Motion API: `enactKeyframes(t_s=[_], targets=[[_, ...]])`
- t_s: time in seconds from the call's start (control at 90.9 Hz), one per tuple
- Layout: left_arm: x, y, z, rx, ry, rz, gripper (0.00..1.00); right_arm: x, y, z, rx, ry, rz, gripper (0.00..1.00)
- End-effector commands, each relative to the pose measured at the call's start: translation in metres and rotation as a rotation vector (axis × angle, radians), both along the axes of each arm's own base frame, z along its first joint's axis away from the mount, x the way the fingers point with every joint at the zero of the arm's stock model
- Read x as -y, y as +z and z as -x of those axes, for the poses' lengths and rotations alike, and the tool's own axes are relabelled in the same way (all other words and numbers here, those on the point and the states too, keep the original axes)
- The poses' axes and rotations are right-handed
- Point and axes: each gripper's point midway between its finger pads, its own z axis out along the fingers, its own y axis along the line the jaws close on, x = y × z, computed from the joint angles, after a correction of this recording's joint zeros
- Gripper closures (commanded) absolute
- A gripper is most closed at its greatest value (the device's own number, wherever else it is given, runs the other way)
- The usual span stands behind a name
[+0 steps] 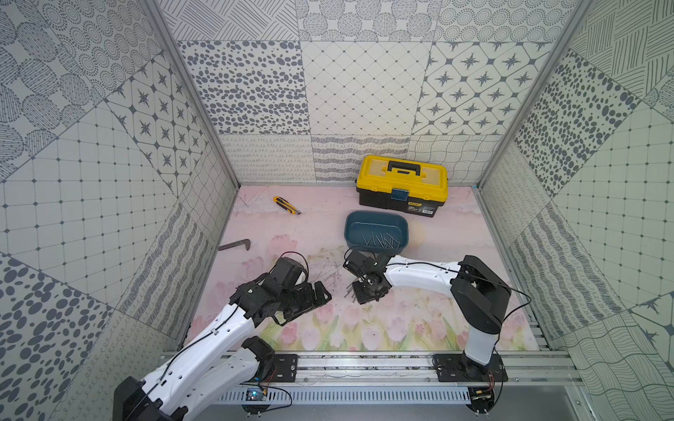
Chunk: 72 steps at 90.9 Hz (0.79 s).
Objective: Put the nails on the desktop into the storage box
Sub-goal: Pick up the nail from the center of the board.
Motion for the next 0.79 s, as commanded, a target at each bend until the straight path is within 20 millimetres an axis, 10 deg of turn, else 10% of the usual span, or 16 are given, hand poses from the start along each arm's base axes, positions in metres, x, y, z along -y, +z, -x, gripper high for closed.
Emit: enactKeyframes(t_s=[0.0,0.561,0.781], targets=[[0.002,0.007,-0.004,0.031,-0.051,-0.008,0.01,-0.008,-0.001,-0.005,0.006,-0.014,-0.003,0.58],[0.011,0.002,-0.015,0.023,-0.082,-0.011,0.0,0.015,-0.022,-0.002,-0.005,-0.022,0.108,0.99],[0.023,0.005,-0.027,0.031,-0.08,0.023,0.0,0.036,-0.014,-0.006,-0.006,-0.078,0.097,1.0]])
